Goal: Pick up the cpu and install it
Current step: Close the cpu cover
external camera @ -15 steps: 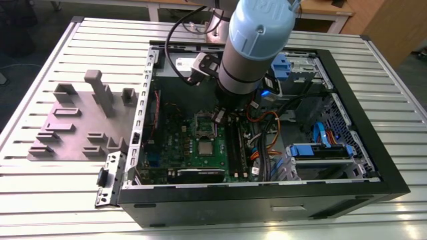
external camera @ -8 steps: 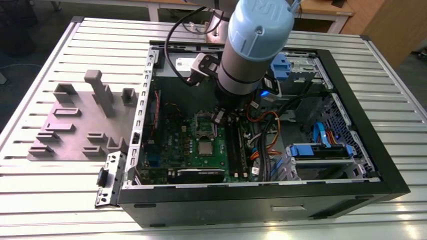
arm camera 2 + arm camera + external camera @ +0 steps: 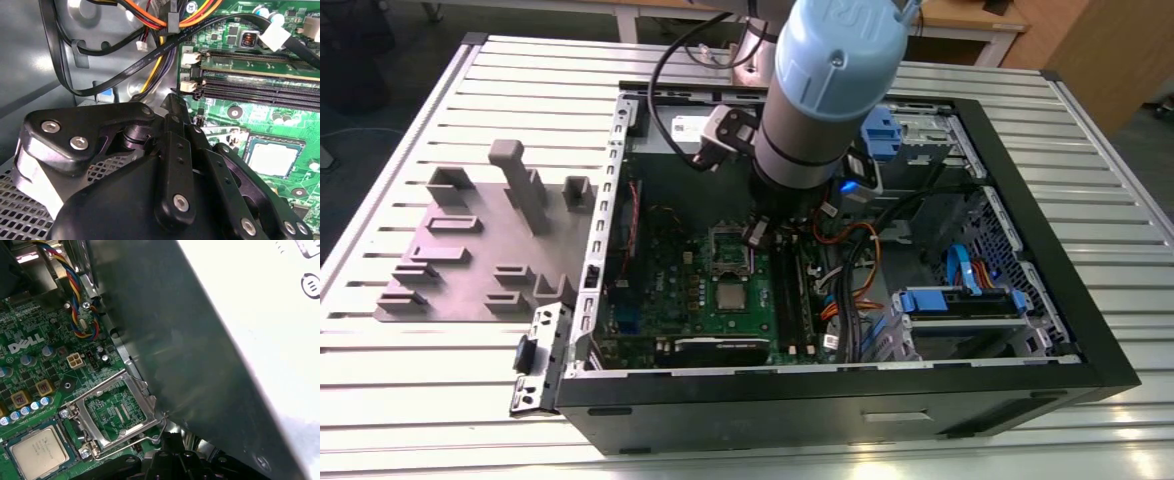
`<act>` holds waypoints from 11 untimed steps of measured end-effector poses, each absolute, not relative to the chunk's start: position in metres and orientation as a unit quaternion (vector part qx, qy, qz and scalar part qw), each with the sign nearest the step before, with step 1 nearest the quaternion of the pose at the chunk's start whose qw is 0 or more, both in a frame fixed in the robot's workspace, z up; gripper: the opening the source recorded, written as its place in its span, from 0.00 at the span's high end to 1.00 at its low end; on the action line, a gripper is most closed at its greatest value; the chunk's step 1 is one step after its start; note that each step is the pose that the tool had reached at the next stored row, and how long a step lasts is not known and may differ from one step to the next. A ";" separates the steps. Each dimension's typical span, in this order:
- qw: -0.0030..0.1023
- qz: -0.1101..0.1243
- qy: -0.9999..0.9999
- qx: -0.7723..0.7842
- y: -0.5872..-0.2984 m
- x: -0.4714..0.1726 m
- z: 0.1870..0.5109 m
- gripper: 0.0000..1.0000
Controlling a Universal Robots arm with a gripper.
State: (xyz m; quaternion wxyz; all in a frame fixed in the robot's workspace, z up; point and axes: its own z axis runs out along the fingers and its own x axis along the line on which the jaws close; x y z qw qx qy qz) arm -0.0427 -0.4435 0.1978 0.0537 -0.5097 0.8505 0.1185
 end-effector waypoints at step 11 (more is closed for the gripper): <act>0.052 0.116 0.851 -0.510 -0.444 -0.043 0.200 0.89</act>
